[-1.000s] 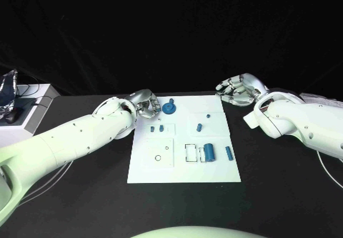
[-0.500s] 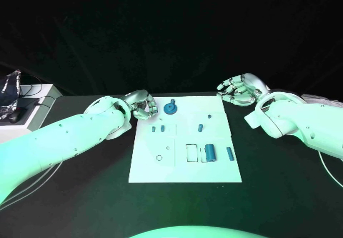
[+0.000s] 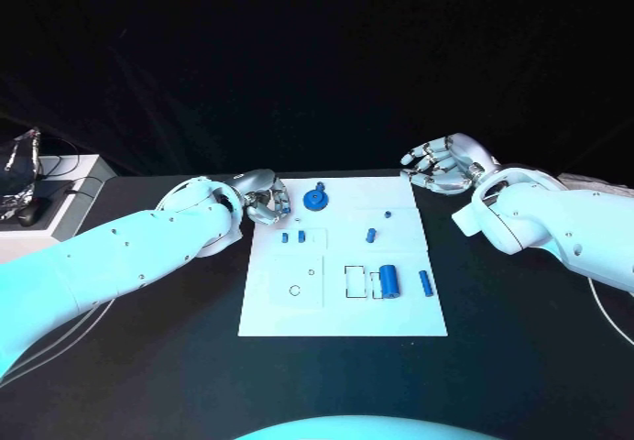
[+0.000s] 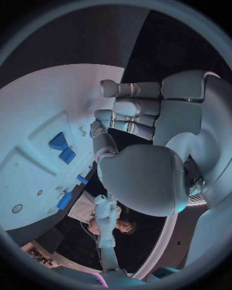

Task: Assemble the parts on the task board

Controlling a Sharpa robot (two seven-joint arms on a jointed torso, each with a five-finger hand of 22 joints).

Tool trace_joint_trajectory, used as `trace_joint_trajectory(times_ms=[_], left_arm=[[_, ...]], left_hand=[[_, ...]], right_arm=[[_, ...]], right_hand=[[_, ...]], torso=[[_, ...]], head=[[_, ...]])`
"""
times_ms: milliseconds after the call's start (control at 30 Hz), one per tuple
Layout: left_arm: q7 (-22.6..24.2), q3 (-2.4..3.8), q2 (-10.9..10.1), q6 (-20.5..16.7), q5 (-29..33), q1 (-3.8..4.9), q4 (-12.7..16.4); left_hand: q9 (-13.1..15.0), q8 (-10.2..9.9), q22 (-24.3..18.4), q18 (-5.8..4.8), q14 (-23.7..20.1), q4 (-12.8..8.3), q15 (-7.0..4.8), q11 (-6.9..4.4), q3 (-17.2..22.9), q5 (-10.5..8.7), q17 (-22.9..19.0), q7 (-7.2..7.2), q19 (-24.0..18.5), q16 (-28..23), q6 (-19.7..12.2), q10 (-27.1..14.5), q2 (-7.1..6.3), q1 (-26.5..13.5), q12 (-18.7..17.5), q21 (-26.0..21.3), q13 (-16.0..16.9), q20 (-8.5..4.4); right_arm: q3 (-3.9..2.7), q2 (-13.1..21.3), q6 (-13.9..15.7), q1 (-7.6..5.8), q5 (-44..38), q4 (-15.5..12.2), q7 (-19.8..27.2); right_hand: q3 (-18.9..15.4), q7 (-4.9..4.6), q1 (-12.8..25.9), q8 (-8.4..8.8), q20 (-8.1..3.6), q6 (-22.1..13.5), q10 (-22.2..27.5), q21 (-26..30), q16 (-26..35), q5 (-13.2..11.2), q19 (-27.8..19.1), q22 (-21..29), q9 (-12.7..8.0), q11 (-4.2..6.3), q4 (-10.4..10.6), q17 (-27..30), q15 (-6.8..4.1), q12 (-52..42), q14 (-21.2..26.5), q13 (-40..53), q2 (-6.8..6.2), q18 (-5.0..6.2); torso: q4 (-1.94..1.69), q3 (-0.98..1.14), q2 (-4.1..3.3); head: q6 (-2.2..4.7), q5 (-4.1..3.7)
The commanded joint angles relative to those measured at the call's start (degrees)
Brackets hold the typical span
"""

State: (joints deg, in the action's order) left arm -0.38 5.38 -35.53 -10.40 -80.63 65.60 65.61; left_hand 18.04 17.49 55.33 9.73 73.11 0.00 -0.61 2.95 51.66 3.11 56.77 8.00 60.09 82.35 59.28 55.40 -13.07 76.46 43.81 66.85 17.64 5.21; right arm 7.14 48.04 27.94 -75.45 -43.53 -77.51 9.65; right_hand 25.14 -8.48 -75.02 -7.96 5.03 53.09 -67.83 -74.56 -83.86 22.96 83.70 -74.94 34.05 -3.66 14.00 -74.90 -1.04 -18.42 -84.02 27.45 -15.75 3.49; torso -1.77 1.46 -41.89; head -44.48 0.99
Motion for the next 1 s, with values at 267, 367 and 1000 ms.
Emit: trace_joint_trajectory(times_ms=[267, 367, 1000], left_arm=[[-1.4, -0.53, 1.0, 1.8, -2.3, 0.02, -0.5], [-1.5, -0.60, 1.1, 2.4, -2.5, 0.03, -0.5], [-0.8, -0.80, 1.5, 2.7, -2.8, 0.04, -0.4]], left_hand=[[5.4, 2.1, 0.1, -0.66, 0.1, -0.2, -0.40, -0.60, 0.6, 0.40, 0.0, -1.59, 0.1, 0.3, 1.4, 0.3, 0.32, -0.1, 0.4, 0.3, 3.8, -0.33], [5.4, 2.1, 0.1, -0.66, 0.1, -0.2, -0.40, -0.60, 0.6, 0.40, 0.0, -1.59, 0.1, 0.3, 1.4, 0.3, 0.32, -0.1, 0.4, 0.3, 3.8, -0.33], [5.6, 2.2, -0.1, -0.63, 0.0, -0.3, -0.42, -0.63, 0.8, 0.37, -0.1, -1.59, -0.1, 0.3, 1.3, 0.2, 0.35, -0.2, 0.6, 0.2, 3.9, -0.34]], right_arm=[[-0.03, 0.0, -0.4, 0.02, -0.7, -0.1, 0.5], [-0.03, 0.0, -0.4, 0.02, -0.7, -0.2, 0.5], [-0.03, 0.0, -0.4, 0.02, -0.7, -0.2, 0.5]], right_hand=[[0.3, 0.04, 0.6, 0.22, 0.02, 0.5, -0.2, 0.0, -0.3, 0.1, 0.6, -6.0, 0.1, 0.02, -0.2, -3.3, 0.28, 0.3, -3.4, -0.1, -0.15, -0.17], [0.3, 0.04, 0.6, 0.22, 0.02, 0.5, -0.2, 0.0, -0.3, 0.1, 0.6, -6.0, 0.1, 0.02, -0.2, -3.3, 0.28, 0.3, -3.4, -0.1, -0.15, -0.17], [0.3, 0.03, 0.6, 0.34, 0.01, 0.5, -0.3, 0.1, -0.2, 0.1, 0.6, -6.0, 0.2, 0.01, -0.4, -3.3, 0.28, 0.5, -3.4, -0.3, -0.17, -0.16]], torso=[[-0.01, 0.03, -0.03], [0.01, 0.04, 0.00], [-0.04, 0.03, -0.06]], head=[[-0.33, -0.09], [-0.36, -0.09], [-0.47, -0.19]])
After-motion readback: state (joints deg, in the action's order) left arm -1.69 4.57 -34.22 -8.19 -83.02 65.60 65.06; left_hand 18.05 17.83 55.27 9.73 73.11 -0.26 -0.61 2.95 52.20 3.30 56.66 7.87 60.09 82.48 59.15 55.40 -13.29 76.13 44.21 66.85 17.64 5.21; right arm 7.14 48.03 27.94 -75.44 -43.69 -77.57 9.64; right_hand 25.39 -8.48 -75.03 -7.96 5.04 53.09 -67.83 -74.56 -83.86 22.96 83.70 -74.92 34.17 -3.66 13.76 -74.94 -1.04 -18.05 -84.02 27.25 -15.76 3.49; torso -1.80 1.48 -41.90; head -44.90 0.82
